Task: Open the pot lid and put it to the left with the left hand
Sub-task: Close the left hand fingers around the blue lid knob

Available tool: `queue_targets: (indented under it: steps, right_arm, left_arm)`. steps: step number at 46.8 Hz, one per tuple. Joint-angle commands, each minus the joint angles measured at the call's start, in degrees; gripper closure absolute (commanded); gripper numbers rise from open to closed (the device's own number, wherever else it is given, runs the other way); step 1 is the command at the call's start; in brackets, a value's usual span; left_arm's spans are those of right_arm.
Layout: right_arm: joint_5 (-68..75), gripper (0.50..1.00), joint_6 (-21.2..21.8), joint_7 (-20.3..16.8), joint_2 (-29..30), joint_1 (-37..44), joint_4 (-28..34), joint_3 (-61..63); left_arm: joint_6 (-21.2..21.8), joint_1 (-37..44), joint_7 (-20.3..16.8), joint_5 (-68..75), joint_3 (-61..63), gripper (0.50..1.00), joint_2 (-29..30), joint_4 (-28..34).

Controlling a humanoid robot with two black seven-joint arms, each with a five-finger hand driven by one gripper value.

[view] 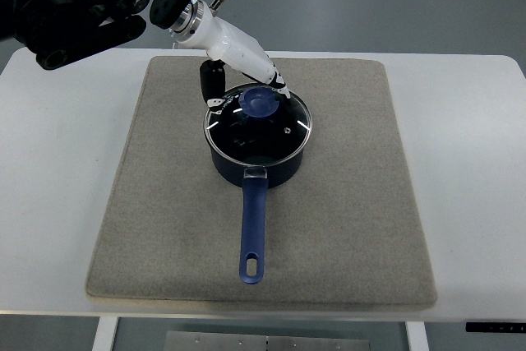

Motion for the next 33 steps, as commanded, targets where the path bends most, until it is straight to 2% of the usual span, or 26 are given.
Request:
queue_targets:
  steps: [1,33]
  right_arm:
    - [0.0,0.585,0.0,0.0,0.0,0.0,0.0,0.0]
    - [0.0,0.585,0.0,0.0,0.0,0.0,0.0,0.0]
  left_arm:
    - [0.0,0.1,0.0,0.0,0.0,0.51,0.0,-0.1]
    - [0.0,0.0,0.0,0.3,0.1,0.523,-0.2,0.0]
